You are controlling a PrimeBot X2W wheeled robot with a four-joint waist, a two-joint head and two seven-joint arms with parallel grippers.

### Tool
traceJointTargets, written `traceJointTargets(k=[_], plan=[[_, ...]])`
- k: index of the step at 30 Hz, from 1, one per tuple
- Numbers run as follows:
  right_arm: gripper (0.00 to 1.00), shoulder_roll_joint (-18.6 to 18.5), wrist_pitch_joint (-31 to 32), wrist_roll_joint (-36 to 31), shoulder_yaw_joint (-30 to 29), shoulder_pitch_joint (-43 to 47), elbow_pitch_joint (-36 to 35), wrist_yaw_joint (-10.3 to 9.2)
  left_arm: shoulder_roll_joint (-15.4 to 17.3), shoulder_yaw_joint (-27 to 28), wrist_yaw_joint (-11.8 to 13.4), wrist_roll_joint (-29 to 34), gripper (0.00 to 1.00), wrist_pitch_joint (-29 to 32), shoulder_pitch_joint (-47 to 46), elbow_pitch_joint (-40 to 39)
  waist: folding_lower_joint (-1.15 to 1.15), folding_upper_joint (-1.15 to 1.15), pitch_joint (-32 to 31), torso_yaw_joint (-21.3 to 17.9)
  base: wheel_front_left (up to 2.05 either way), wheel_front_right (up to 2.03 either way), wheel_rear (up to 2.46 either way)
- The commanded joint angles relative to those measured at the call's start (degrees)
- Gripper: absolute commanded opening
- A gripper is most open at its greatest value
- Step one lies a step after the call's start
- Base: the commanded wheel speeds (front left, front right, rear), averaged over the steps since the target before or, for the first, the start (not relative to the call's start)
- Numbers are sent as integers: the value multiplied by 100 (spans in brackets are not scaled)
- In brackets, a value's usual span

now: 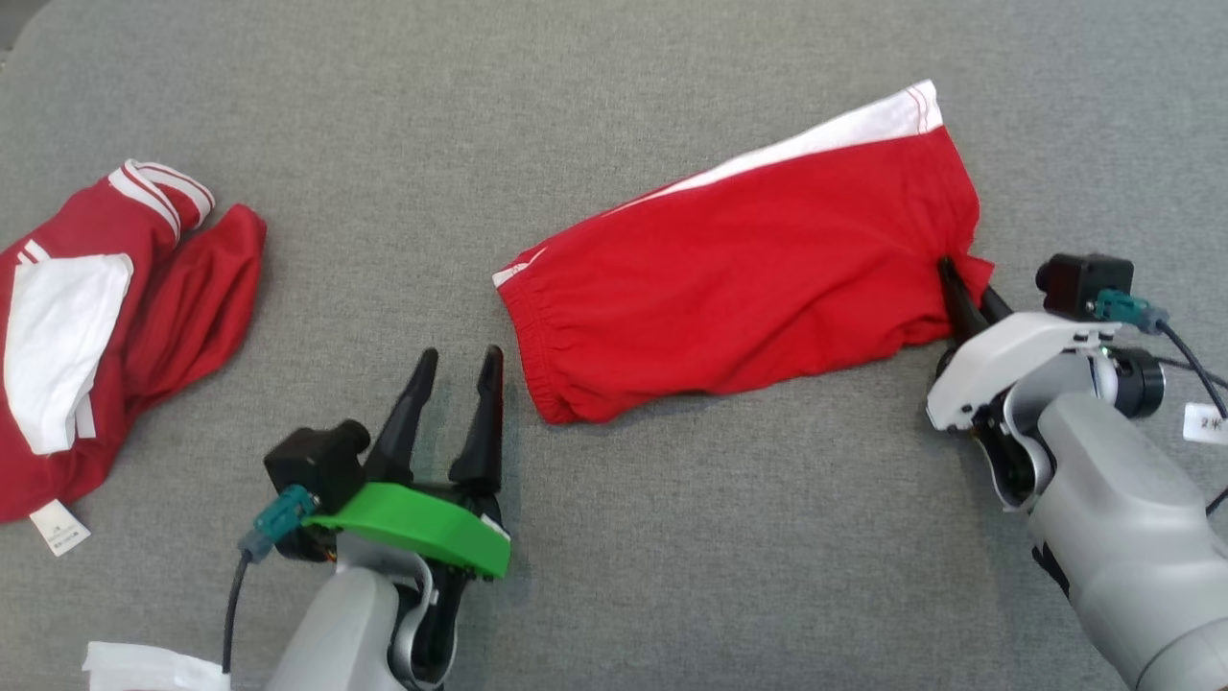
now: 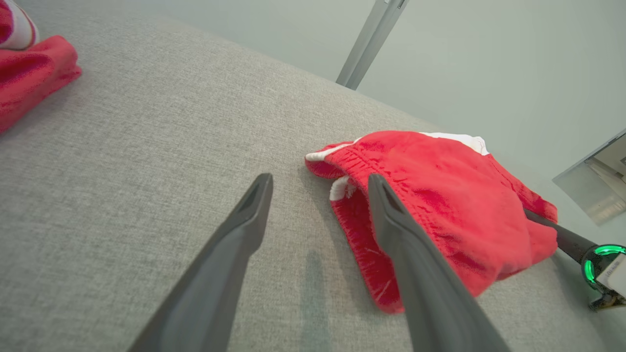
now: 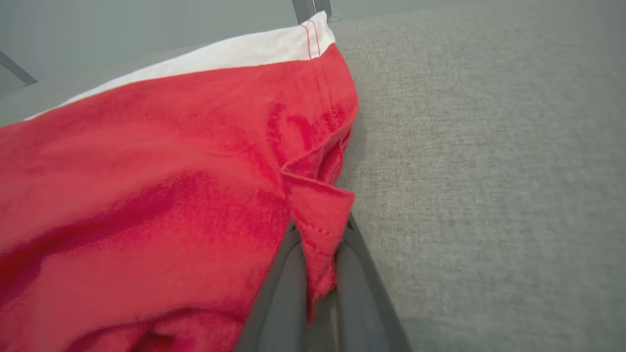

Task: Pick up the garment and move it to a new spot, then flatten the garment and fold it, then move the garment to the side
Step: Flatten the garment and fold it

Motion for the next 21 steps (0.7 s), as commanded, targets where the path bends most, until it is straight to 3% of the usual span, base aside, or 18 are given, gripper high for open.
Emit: traceJointTargets(k=[1,12,18,21], plan=[[0,6,-3,90,-28,347,132,-15,43,-66,16,47,100,-2,170,35,0,0,-439,-188,0,0,0],[0,-161,-37,481,-346,1469,-130,-12,63,-351,16,92,100,-2,900,178,0,0,-1405,-521,0,0,0],[0,-308,-42,203,-579,1500,-485,-12,92,-408,16,88,100,-2,987,162,0,0,-1374,-483,0,0,0],[0,-249,-42,-189,-397,1300,-1101,-8,124,-365,16,108,100,-2,975,119,0,0,-1308,-440,0,0,0]])
